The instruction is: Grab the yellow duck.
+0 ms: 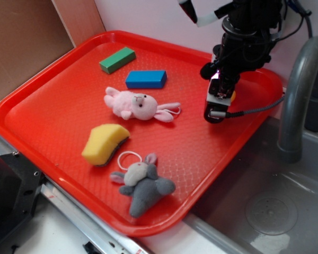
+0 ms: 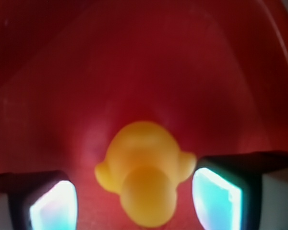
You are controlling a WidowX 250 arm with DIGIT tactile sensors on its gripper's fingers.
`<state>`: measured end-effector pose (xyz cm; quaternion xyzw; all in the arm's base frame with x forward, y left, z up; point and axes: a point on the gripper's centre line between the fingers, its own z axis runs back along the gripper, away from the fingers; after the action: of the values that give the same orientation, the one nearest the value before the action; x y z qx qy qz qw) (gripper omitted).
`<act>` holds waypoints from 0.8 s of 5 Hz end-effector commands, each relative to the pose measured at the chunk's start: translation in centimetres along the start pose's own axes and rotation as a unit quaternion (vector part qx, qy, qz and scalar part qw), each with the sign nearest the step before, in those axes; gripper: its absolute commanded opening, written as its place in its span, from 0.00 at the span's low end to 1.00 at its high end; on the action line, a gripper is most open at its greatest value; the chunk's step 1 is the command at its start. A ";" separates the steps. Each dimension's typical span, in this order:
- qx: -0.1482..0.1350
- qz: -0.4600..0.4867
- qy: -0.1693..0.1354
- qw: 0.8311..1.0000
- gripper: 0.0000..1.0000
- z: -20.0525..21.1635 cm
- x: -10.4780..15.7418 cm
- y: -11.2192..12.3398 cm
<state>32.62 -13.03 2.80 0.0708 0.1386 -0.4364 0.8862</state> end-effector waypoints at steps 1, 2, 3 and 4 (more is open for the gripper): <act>0.009 0.034 -0.056 0.998 0.00 1.3 -0.5 0.7; 0.004 0.043 -0.054 0.998 0.00 0.9 -1.0 0.8; 0.016 0.115 -0.071 0.991 0.00 2.9 -4.1 1.0; 0.009 0.240 -0.078 0.968 0.00 5.7 -8.5 0.1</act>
<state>29.02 -7.13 9.51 0.0775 0.0795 -0.2183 0.9696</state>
